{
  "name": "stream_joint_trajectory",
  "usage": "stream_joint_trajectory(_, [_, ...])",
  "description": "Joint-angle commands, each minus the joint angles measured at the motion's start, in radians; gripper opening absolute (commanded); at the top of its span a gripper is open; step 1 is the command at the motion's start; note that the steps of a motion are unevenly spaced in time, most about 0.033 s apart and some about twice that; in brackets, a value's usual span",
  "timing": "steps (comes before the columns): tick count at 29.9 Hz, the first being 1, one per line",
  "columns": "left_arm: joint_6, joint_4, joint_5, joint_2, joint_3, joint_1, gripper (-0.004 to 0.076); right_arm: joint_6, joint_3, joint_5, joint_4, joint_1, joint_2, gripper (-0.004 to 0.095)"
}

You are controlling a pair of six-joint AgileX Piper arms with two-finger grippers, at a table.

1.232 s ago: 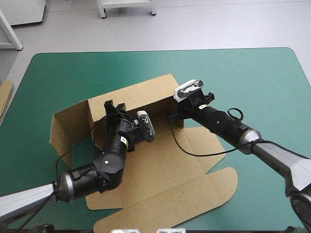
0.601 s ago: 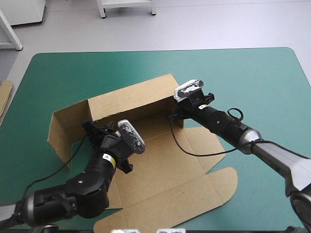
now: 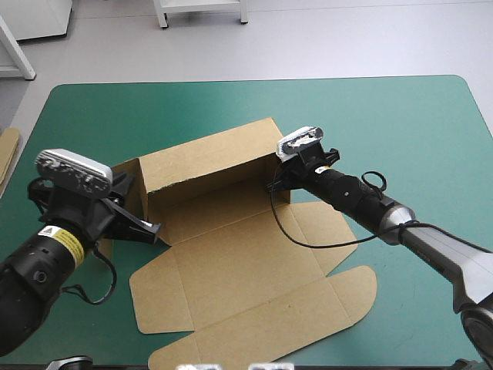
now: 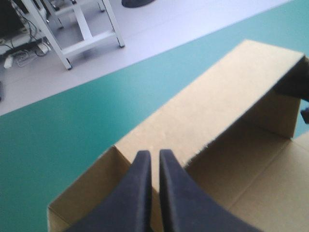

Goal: Fold the box

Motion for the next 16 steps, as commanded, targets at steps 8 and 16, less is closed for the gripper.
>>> stream_joint_trajectory(8, [0.247,-0.029,0.046,-0.009,-0.18,0.338,-0.0008,0.023,-0.013,0.123,-0.021,0.007,-0.033,0.0001])
stream_joint_trajectory(16, [0.401,-0.219,-0.05,0.004,-0.184,0.683,-0.0008,0.025,-0.013,0.148,-0.025,0.007,-0.033,0.0001])
